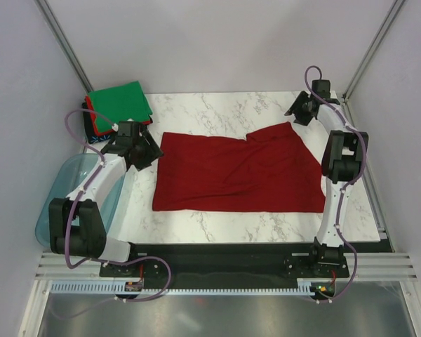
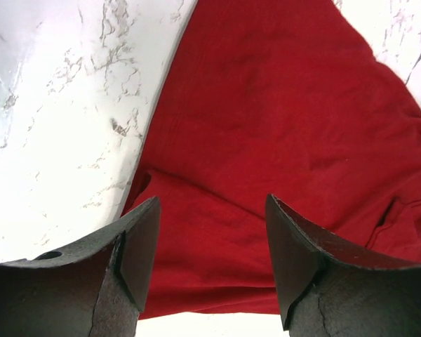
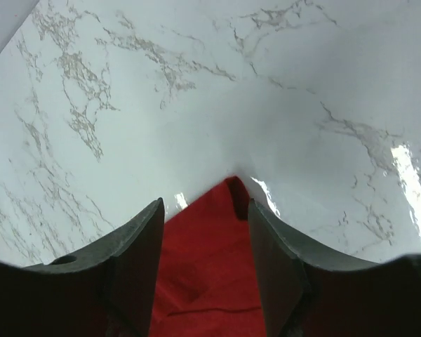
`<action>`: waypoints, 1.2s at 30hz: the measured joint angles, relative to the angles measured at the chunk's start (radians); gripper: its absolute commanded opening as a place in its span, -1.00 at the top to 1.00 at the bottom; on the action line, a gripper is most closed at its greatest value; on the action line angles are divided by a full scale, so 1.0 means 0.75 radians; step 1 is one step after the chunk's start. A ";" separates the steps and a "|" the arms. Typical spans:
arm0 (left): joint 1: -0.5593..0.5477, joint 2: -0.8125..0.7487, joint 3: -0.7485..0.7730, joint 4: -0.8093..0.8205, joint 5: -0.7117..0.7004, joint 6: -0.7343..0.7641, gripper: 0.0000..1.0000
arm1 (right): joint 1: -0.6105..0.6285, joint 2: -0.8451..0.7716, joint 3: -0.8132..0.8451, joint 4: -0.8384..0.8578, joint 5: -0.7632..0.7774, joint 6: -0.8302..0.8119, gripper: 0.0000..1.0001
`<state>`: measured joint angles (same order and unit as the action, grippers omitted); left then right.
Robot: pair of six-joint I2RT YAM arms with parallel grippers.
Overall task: Fold and stack the t-shirts
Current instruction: Fold the tshirt
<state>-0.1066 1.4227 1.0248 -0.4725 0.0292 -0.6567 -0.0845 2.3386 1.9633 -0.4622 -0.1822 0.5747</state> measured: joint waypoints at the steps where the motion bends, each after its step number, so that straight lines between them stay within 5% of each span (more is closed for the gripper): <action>1: 0.000 0.001 -0.008 -0.001 0.000 0.000 -0.35 | 0.003 0.023 0.030 -0.004 0.001 -0.007 -0.14; 7: 0.000 0.008 -0.016 0.014 0.002 0.000 -0.34 | 0.030 0.078 0.068 -0.026 0.010 -0.046 0.00; 15: 0.000 0.123 0.030 0.024 -0.002 -0.001 -0.32 | 0.055 0.091 0.037 -0.020 0.005 -0.072 0.99; 23: 0.000 0.563 0.495 0.016 -0.033 -0.001 -0.15 | 0.055 0.005 -0.017 -0.023 -0.026 -0.051 1.00; 36: 0.000 1.260 1.327 -0.218 -0.150 0.001 -0.04 | 0.078 -0.433 -0.332 0.040 -0.170 -0.018 1.00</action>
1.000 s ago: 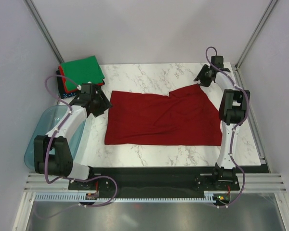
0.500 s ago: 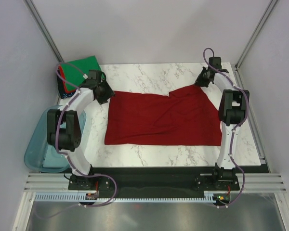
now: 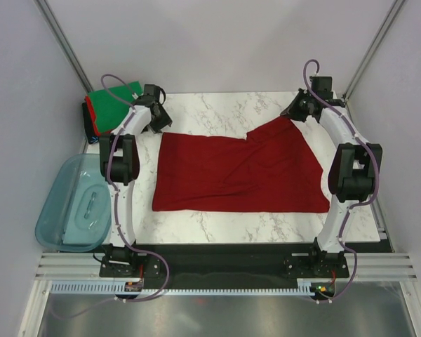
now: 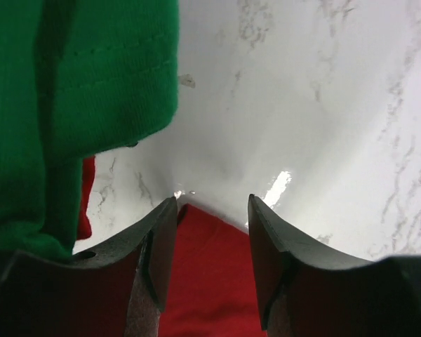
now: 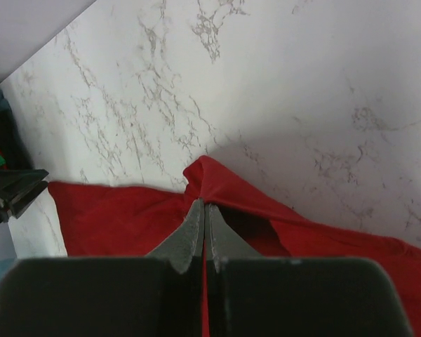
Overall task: Fold and stack the t-shirts
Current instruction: Fold the tshirt
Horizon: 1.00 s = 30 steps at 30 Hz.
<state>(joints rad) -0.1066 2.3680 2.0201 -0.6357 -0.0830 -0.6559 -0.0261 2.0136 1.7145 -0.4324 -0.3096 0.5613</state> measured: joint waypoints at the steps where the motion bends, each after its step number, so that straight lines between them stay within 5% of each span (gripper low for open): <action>1: -0.001 0.022 0.021 -0.020 -0.007 0.000 -0.03 | 0.002 -0.017 -0.025 0.006 -0.007 0.000 1.00; 7: -0.016 0.046 0.044 -0.087 -0.049 -0.002 0.03 | 0.004 -0.036 -0.110 0.015 -0.016 0.000 1.00; 16: -0.048 0.046 0.044 -0.131 -0.090 0.012 0.96 | 0.004 -0.036 -0.135 0.019 -0.023 0.001 1.00; 25: -0.068 0.025 0.052 -0.210 -0.112 0.027 0.96 | 0.004 -0.074 -0.135 -0.018 -0.041 0.014 1.00; 30: -0.070 -0.159 -0.087 -0.240 -0.161 0.050 0.96 | 0.002 -0.221 -0.172 -0.058 -0.040 0.013 1.00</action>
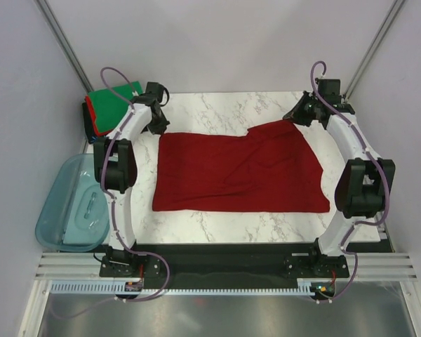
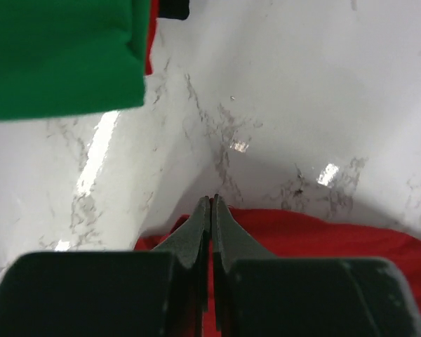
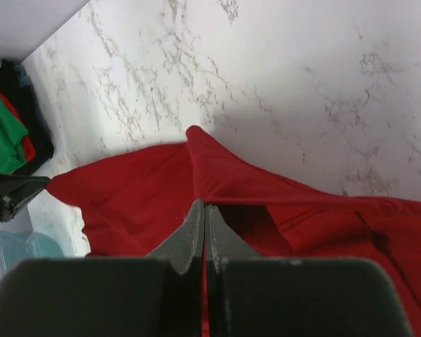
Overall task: Fold and stack the t-shirts
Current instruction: Fold the tshirt
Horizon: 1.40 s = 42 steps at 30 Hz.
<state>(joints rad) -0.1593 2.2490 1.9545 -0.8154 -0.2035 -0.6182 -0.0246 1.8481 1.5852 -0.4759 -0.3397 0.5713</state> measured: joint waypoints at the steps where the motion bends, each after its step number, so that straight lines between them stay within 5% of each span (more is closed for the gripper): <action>1: 0.000 -0.041 -0.024 -0.001 -0.008 0.006 0.96 | -0.001 -0.040 -0.021 -0.007 -0.001 -0.001 1.00; 19: 0.000 -0.542 -0.700 0.061 -0.078 0.025 0.96 | -0.150 -0.575 -0.587 -0.086 -0.006 -0.070 1.00; 35: 0.000 -0.857 -1.028 0.150 -0.055 0.027 0.96 | -0.227 -0.911 -0.815 -0.223 0.082 -0.084 1.00; 38: 0.000 -0.922 -1.117 0.165 -0.028 0.027 0.62 | -0.234 -0.969 -0.842 -0.258 0.149 -0.069 1.00; 39: 0.000 -0.944 -1.151 0.172 -0.017 0.026 0.14 | -0.240 -0.993 -0.862 -0.266 0.169 -0.062 0.86; 40: 0.000 -0.961 -1.177 0.175 -0.006 0.030 -0.06 | -0.245 -1.013 -0.878 -0.272 0.184 -0.056 0.58; 41: 0.000 -0.984 -1.211 0.180 0.005 0.024 -0.24 | -0.251 -1.036 -0.896 -0.285 0.198 -0.044 -0.10; 42: 0.000 -1.006 -1.242 0.180 0.012 0.023 -0.41 | -0.254 -1.054 -0.914 -0.296 0.212 -0.031 -0.33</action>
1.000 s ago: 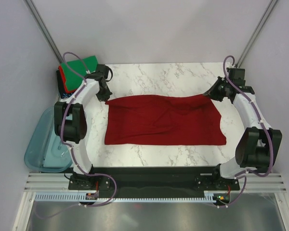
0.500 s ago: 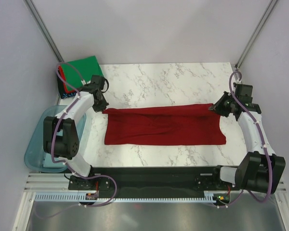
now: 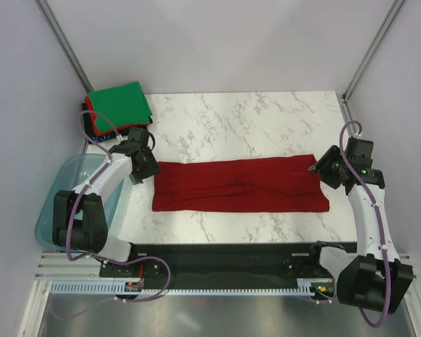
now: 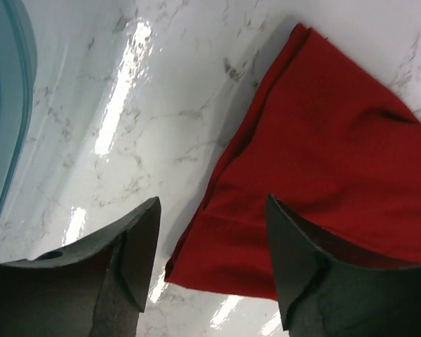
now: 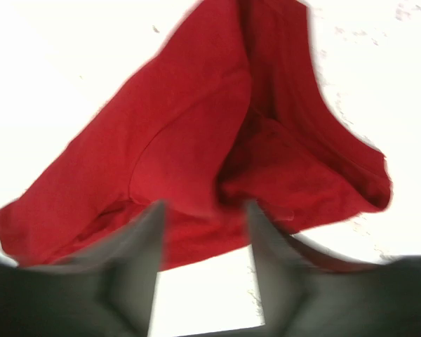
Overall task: Fold and stack the t-shirts
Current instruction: Fold the tshirt
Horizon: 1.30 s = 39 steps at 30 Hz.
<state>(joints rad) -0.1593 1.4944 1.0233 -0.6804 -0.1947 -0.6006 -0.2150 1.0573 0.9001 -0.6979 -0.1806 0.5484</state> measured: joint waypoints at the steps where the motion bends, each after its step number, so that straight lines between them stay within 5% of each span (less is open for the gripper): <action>1: 0.000 -0.024 -0.028 0.003 0.009 -0.003 -0.64 | -0.005 -0.013 -0.015 -0.007 0.009 -0.002 -0.51; 12: -0.085 -0.129 -0.001 0.004 -0.009 -0.003 -0.57 | 0.100 -0.102 -0.059 0.015 -0.049 0.096 -0.52; 19: -0.378 0.174 0.245 0.074 -0.010 0.046 -0.50 | 0.450 0.056 -0.218 0.256 -0.119 0.285 -0.55; 26: -0.434 0.431 0.240 0.077 0.019 0.063 -0.43 | 0.410 0.428 -0.264 0.325 -0.072 0.301 -0.57; 34: -0.509 0.375 0.109 0.110 0.023 0.010 -0.42 | 0.338 0.878 0.122 0.322 -0.136 0.311 -0.56; 39: -0.618 0.284 -0.008 0.175 0.104 -0.080 -0.42 | 0.381 1.242 0.583 0.311 -0.181 0.311 -0.55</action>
<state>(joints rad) -0.6231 1.7073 1.0176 -0.5488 -0.1165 -0.6609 0.0711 1.9884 1.3376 -0.4648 -0.3164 0.7815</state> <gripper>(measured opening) 0.712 0.777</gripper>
